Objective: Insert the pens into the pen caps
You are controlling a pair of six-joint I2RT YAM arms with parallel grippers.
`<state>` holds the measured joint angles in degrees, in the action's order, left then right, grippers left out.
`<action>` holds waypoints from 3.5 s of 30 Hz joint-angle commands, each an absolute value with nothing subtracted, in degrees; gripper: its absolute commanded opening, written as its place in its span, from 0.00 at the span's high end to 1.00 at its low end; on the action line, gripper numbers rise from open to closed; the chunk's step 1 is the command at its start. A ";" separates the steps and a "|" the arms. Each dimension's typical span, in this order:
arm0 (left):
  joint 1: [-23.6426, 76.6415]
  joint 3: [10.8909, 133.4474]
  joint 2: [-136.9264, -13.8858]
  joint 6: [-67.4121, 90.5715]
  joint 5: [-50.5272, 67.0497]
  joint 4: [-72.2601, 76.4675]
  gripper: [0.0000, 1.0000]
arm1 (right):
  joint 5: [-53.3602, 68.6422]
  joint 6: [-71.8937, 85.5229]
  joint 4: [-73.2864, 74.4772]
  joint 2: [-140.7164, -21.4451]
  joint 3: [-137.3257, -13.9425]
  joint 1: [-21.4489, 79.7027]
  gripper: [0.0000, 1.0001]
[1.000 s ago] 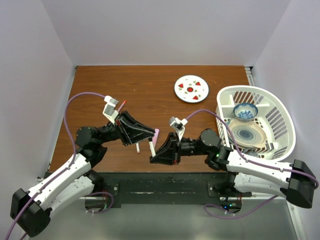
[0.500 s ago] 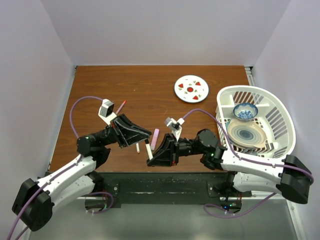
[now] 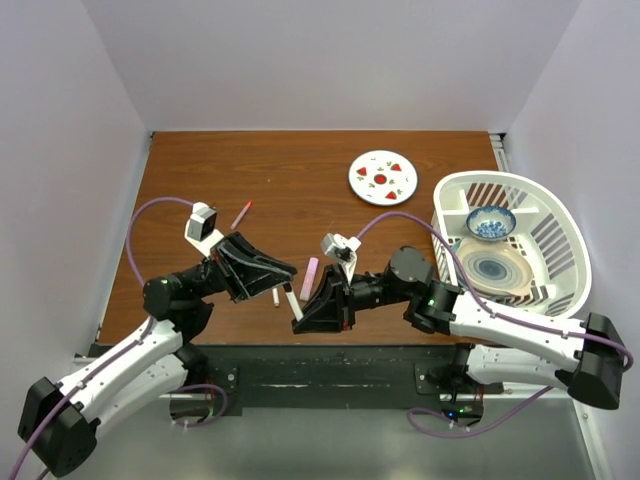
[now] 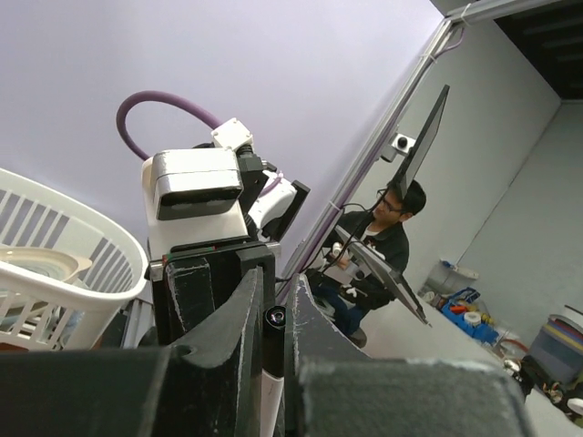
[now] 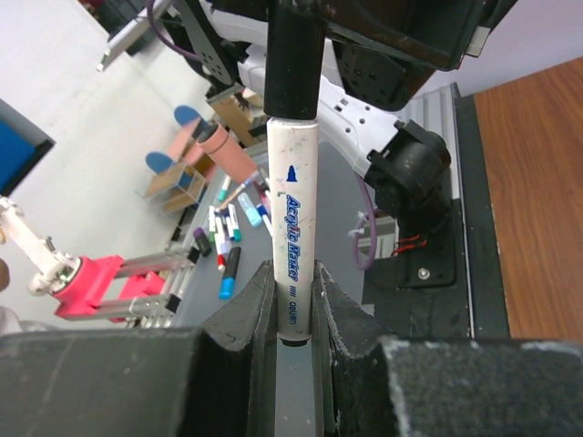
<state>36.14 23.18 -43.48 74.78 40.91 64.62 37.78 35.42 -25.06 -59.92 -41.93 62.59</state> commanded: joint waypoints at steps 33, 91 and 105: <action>52.38 12.65 -52.29 77.79 53.27 71.90 1.00 | 32.34 36.48 -36.30 -60.47 -61.87 52.65 1.00; 30.67 46.76 -91.40 38.76 -3.52 3.52 0.84 | 16.70 36.83 9.75 -24.87 -38.84 50.27 0.13; 23.30 67.31 -92.35 12.68 -11.79 -20.47 0.47 | 15.29 37.35 12.22 -22.50 -41.93 50.27 0.13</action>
